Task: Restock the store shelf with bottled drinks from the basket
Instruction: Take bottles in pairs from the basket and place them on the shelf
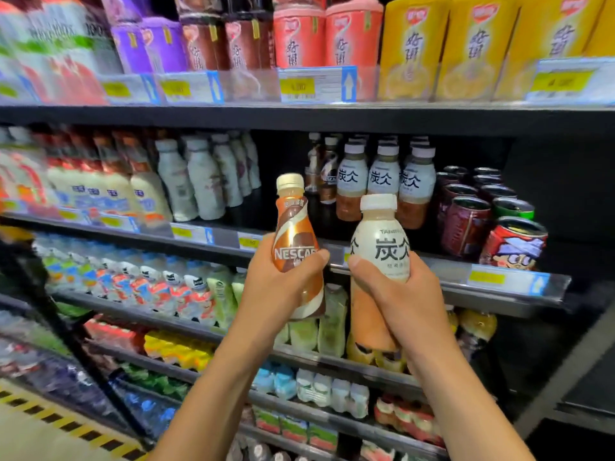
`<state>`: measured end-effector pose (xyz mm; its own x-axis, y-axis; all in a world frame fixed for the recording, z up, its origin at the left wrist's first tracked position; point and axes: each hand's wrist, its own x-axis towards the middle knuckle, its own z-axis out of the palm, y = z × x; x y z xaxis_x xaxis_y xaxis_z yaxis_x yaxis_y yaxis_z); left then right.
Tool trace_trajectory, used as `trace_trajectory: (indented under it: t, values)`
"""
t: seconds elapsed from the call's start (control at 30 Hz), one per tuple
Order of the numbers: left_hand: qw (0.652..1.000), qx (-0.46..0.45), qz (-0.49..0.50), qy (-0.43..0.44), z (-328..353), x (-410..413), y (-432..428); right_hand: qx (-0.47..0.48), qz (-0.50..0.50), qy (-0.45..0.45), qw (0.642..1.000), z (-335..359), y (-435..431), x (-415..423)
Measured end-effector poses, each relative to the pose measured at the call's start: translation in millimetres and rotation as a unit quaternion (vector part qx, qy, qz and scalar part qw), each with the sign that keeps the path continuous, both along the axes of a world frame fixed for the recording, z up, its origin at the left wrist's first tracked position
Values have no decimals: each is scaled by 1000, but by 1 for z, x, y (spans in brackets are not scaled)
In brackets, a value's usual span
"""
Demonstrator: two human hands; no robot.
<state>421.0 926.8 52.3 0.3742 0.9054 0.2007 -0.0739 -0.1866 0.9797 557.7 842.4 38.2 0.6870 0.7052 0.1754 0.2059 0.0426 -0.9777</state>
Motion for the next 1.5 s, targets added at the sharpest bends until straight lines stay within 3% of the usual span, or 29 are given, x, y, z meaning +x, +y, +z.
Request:
trace_trajectory:
  t: [0.27, 0.53, 0.67, 0.87, 1.0, 1.27, 1.5]
  values:
    - [999, 10, -32, 12, 31, 14, 83, -2, 19, 59, 998, 45, 64, 16]
    - [998, -28, -20, 61, 36, 54, 174, 14, -58, 98, 993, 58, 129, 25]
    - [998, 22, -5, 57, 32, 86, 224, 14, -121, 73, 990, 48, 162, 34]
    - [995, 46, -81, 24, 2, 117, 282, 4, -138, 14, 990, 26, 188, 47]
    - [995, 56, -71, 28, -4, 133, 297, -56, -171, -14, 984, 25, 201, 59]
    - [989, 74, -100, 81, -14, 157, 317, -69, -206, -42, 975, 22, 211, 74]
    - [991, 54, -103, 61, -20, 166, 334, -78, -200, -77, 974, 22, 208, 76]
